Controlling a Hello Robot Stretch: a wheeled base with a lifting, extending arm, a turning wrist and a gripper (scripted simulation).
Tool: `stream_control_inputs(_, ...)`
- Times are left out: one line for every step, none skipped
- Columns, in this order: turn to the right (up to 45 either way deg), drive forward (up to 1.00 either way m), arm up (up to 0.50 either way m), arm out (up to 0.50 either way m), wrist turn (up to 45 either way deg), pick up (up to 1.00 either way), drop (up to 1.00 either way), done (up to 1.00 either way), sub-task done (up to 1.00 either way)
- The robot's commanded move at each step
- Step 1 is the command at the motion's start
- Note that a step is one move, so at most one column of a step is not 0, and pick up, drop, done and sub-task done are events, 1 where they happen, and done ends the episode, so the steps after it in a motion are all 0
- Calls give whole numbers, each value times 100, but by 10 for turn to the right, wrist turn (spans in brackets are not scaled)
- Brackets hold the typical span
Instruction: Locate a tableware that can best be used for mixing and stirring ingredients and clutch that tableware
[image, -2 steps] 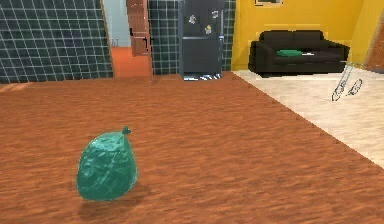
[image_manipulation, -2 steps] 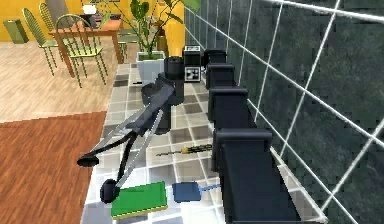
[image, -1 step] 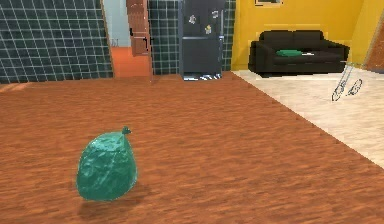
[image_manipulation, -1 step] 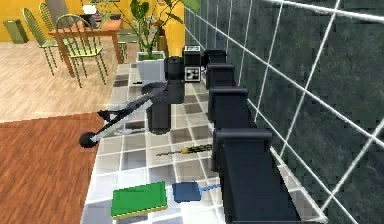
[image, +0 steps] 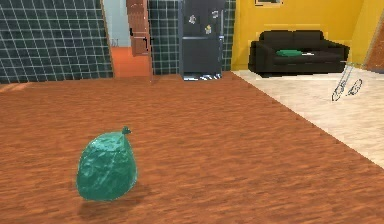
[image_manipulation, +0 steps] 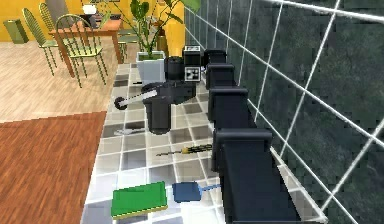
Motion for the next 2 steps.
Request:
stream_control_inputs(0,0,0,0,120,0,0,0,0)
stream_control_inputs(0,0,0,0,0,100,0,0,0)
